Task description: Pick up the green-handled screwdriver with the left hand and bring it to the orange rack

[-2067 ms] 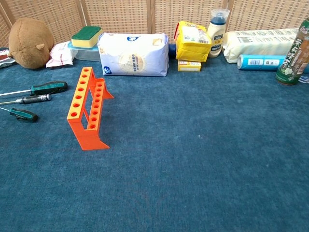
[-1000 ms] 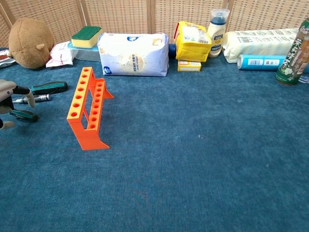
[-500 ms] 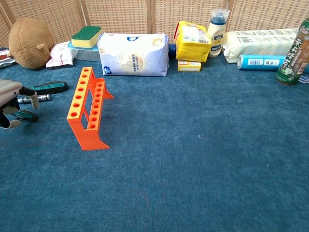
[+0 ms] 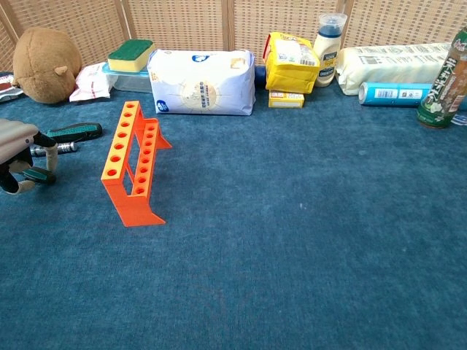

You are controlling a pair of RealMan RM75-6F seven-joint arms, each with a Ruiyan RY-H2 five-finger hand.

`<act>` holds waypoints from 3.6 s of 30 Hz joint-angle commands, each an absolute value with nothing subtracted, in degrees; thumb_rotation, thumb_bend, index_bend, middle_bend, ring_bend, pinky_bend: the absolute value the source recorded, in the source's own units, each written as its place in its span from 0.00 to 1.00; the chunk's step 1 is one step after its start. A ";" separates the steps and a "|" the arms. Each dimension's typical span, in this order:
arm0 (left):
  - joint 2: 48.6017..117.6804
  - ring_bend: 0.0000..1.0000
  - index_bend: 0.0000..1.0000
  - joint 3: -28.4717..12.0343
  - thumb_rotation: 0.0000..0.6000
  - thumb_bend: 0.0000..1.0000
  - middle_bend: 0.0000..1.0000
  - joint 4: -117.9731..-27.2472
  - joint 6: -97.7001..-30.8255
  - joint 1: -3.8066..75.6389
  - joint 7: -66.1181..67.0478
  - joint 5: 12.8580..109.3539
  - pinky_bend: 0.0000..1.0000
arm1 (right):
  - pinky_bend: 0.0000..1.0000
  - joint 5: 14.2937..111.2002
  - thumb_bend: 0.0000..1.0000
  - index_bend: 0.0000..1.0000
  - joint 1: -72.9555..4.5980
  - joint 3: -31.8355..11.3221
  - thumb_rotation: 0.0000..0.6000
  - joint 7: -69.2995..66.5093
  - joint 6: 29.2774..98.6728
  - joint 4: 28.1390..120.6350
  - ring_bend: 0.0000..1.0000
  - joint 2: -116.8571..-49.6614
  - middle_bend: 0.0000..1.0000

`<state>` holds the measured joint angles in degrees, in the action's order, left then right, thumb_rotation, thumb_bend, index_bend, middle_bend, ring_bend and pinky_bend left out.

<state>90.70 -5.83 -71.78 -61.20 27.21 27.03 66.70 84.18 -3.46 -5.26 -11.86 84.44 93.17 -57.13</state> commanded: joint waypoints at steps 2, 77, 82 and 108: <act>90.98 1.00 0.51 -5.83 1.00 0.31 1.00 -71.73 -61.04 27.35 27.79 66.17 1.00 | 0.00 84.18 0.00 0.11 -3.50 -5.27 1.00 -11.86 84.40 93.18 0.00 -57.12 0.00; 38.76 1.00 0.58 -0.81 1.00 0.38 1.00 -121.46 -54.48 25.10 -13.34 84.06 1.00 | 0.00 84.31 0.00 0.11 -3.65 -4.90 1.00 -9.93 84.11 94.16 0.00 -57.57 0.00; 35.75 1.00 0.58 -1.36 1.00 0.38 1.00 -121.69 -50.01 27.65 -24.04 87.26 1.00 | 0.00 84.13 0.00 0.11 -3.64 -4.99 1.00 -10.16 84.12 94.13 0.00 -57.51 0.00; 33.04 1.00 0.58 -1.10 1.00 0.38 1.00 -116.00 -44.10 36.78 -55.59 99.29 1.00 | 0.00 84.10 0.00 0.11 -3.55 -5.11 1.00 -10.73 84.33 94.03 0.00 -57.29 0.00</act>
<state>32.74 -1.13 -116.28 -44.24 36.52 -55.29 99.41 84.10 -3.55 -5.12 -10.73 84.33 94.03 -57.29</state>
